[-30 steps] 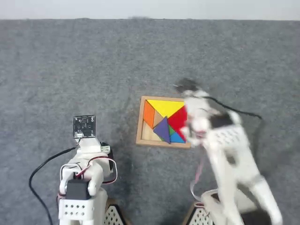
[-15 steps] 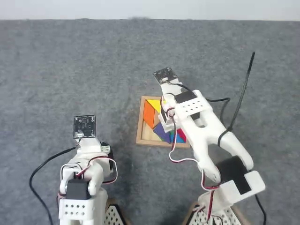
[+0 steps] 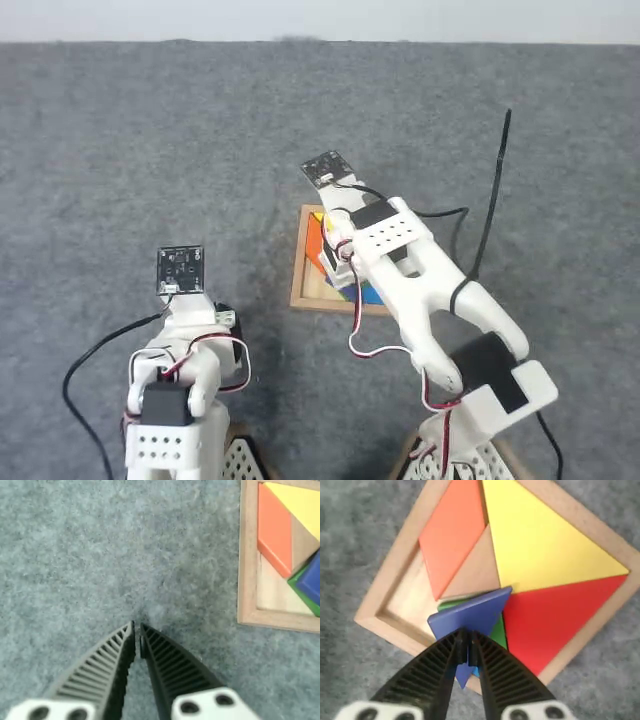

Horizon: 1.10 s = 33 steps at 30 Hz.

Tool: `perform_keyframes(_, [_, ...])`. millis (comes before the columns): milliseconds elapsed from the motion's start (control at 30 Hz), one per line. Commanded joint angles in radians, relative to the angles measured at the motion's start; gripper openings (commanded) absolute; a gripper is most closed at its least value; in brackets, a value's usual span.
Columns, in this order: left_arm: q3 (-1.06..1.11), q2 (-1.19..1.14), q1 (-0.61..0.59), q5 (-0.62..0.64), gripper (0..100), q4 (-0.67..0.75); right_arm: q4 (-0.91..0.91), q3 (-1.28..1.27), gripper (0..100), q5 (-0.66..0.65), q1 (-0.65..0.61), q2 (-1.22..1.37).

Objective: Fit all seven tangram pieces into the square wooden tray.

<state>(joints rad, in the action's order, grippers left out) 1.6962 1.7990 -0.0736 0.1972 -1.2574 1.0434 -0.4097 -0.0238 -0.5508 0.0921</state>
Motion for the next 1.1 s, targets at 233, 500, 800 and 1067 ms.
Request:
perform_keyframes(233, [-0.013, 0.02, -0.006, -0.014, 1, -0.005, -0.054, 0.075, 2.0, -0.009, -0.05, 0.065])
perform_keyframes(500, [-0.013, 0.02, -0.006, -0.014, 1, -0.005, -0.054, 0.08, 2.0, -0.012, -0.127, 0.068])
perform_keyframes(800, [-0.013, 0.02, -0.006, -0.014, 1, -0.005, -0.064, 0.077, 2.0, -0.014, -0.162, 0.07])
perform_keyframes(1067, [-0.013, 0.02, -0.006, -0.014, 1, -0.005, -0.064, 0.077, 2.0, -0.029, -0.176, 0.093])
